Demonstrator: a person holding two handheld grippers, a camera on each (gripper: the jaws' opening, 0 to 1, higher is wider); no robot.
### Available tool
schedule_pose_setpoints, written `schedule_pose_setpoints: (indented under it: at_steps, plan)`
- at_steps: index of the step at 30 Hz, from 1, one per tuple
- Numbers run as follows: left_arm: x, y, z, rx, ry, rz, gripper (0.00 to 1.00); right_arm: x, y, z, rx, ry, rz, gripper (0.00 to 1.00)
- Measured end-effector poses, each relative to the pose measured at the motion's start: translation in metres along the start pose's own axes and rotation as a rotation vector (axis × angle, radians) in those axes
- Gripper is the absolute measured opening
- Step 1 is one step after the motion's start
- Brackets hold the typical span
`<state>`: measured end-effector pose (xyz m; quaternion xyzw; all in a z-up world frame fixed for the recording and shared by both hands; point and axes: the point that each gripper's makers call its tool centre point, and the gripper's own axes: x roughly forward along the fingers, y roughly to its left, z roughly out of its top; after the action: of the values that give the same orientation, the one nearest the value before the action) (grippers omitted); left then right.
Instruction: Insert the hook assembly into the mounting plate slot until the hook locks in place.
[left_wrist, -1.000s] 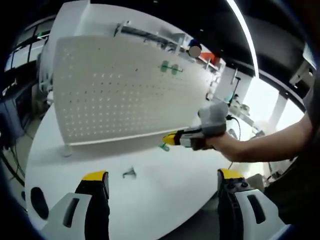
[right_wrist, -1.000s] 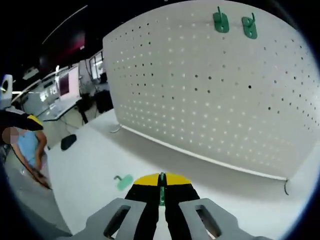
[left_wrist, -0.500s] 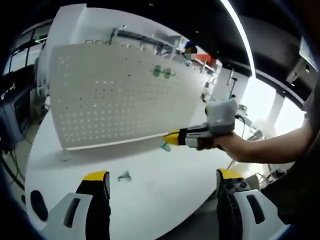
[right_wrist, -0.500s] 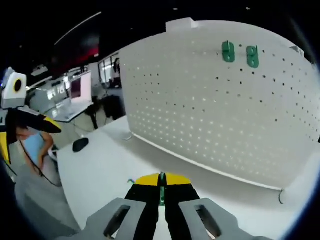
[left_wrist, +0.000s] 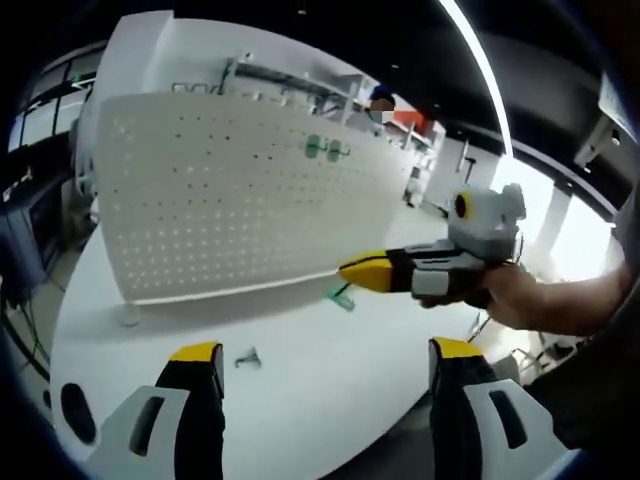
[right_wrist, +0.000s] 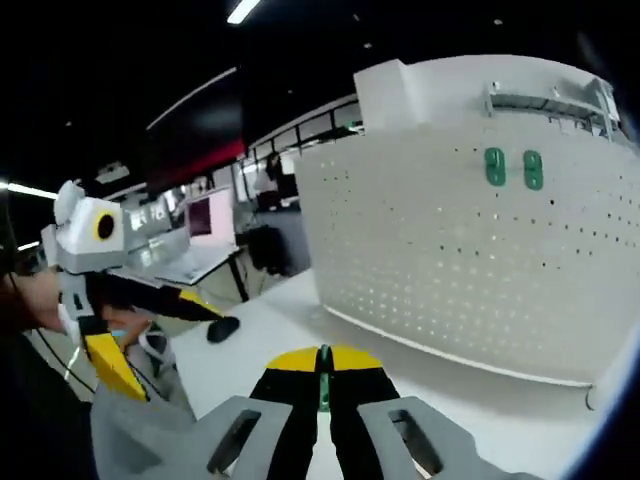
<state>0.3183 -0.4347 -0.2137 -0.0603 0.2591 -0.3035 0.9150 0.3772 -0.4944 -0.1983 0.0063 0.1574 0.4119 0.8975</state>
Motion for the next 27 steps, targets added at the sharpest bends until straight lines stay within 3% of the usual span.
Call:
schedule_pose_setpoints:
  at_steps: [4, 9, 12, 17, 27]
  plan:
    - [0.001, 0.005, 0.002, -0.011, -0.007, 0.018, 0.86, -0.007, 0.016, 0.017, 0.027, -0.06, 0.009, 0.0]
    - [0.004, 0.002, 0.004, -0.018, -0.011, 0.013, 0.86, -0.013, 0.036, 0.026, 0.046, -0.087, 0.034, 0.0]
    - [0.005, 0.0, 0.005, -0.021, -0.012, 0.011, 0.85, -0.015, 0.043, 0.029, 0.039, -0.096, 0.042, 0.0]
    - [0.005, -0.002, 0.005, -0.031, -0.017, 0.006, 0.85, -0.018, 0.053, 0.031, 0.1, -0.117, 0.06, 0.0]
    - [0.005, -0.007, 0.006, -0.038, -0.032, 0.0, 0.83, -0.02, 0.069, 0.034, 0.095, -0.121, 0.082, 0.0]
